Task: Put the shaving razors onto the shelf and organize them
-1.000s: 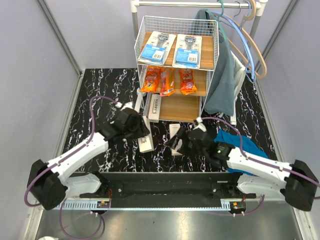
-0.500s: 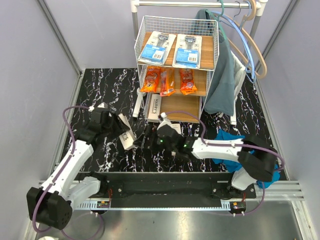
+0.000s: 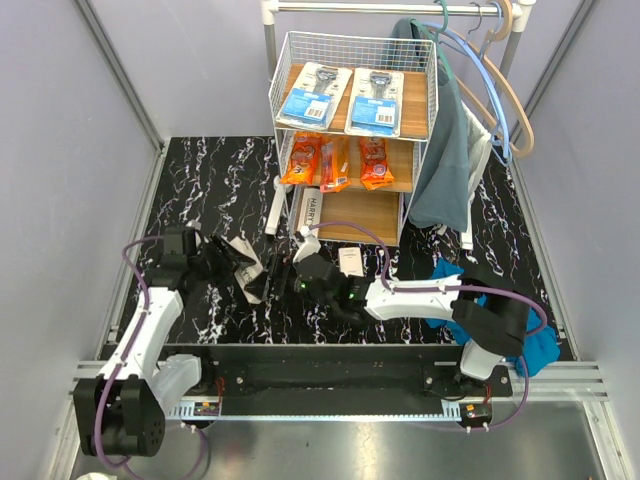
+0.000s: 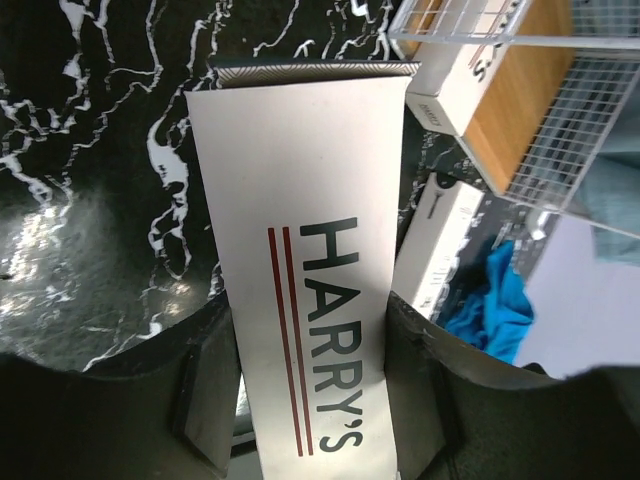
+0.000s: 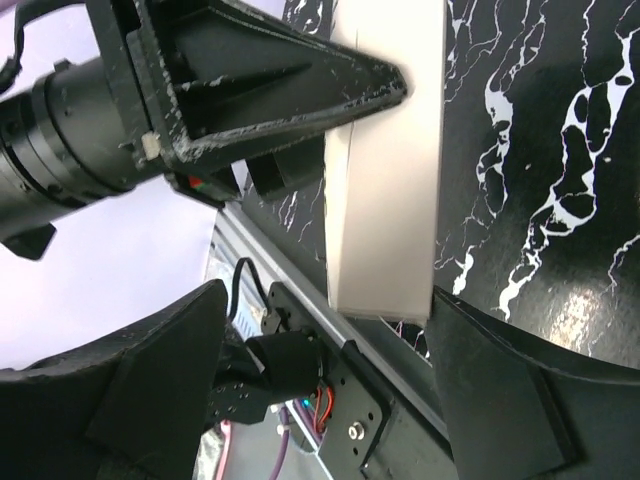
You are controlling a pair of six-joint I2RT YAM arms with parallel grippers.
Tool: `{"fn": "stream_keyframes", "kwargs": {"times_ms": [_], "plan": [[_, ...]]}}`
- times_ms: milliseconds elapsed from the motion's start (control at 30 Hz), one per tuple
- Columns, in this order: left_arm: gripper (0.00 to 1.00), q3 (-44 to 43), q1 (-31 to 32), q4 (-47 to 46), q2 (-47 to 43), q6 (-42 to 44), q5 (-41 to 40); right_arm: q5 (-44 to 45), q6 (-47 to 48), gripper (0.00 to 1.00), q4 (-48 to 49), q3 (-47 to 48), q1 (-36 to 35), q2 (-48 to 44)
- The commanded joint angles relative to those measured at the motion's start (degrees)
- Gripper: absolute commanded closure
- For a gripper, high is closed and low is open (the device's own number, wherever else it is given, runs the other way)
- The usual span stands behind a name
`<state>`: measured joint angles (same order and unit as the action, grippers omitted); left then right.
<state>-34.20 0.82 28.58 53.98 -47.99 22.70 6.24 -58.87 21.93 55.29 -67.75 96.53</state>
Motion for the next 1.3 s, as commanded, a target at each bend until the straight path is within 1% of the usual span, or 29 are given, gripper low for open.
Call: {"fn": "stream_keyframes", "kwargs": {"times_ms": [0,67,167,200,300,333,533,700,967,1067,1100,1200,1233,1267], "plan": [[0.49,2.1,-2.9,-8.4,-2.6,-4.6,9.2,3.2,1.8,0.14,0.7,3.7,-1.2,1.8],[0.49,3.3,-4.2,-9.8,-3.0,-6.0,10.6,4.1,1.8,0.16,-1.1,4.5,-1.5,2.4],[0.49,3.6,-5.0,-10.5,-2.9,-6.6,11.8,5.3,2.0,0.21,-3.0,5.3,-2.0,2.9],[0.49,3.6,-5.2,-10.5,-2.9,-6.6,11.8,5.4,2.0,0.28,-3.2,5.3,-2.0,2.9],[0.49,3.4,-5.5,-10.5,-3.3,-6.4,11.8,5.8,1.6,0.34,-3.9,5.4,-2.0,3.0],[0.49,3.5,-5.5,-10.5,-3.5,-6.3,11.8,6.1,1.6,0.38,-4.2,5.4,-2.1,3.0],[0.49,3.7,-5.7,-10.3,-3.5,-5.9,12.1,7.3,1.0,0.49,-5.2,5.3,-2.1,2.5],[0.49,3.8,-5.7,-10.5,-3.4,-5.8,12.7,9.5,0.7,0.51,-6.8,4.9,-2.3,1.6],[0.48,4.6,-5.7,-10.6,-3.7,-5.5,13.1,10.2,0.1,0.54,-7.0,4.7,-2.5,1.6],[0.48,4.8,-5.7,-10.6,-3.8,-5.5,13.3,10.7,0.2,0.60,-7.0,4.5,-2.5,1.3],[0.47,4.8,-5.7,-10.6,-3.8,-5.4,13.4,10.7,0.1,0.65,-6.8,4.4,-2.5,1.2],[0.40,4.9,-5.7,-10.6,-4.1,-5.1,13.4,10.7,0.0,0.75,-6.7,4.0,-2.5,1.0],[0.36,4.8,-5.7,-10.3,-4.1,-4.6,13.2,10.7,0.0,0.79,-6.6,3.8,-2.6,1.0],[0.32,4.6,-5.7,-9.9,-4.1,-4.1,13.1,10.7,0.0,0.80,-6.5,3.7,-2.6,0.9]]}}
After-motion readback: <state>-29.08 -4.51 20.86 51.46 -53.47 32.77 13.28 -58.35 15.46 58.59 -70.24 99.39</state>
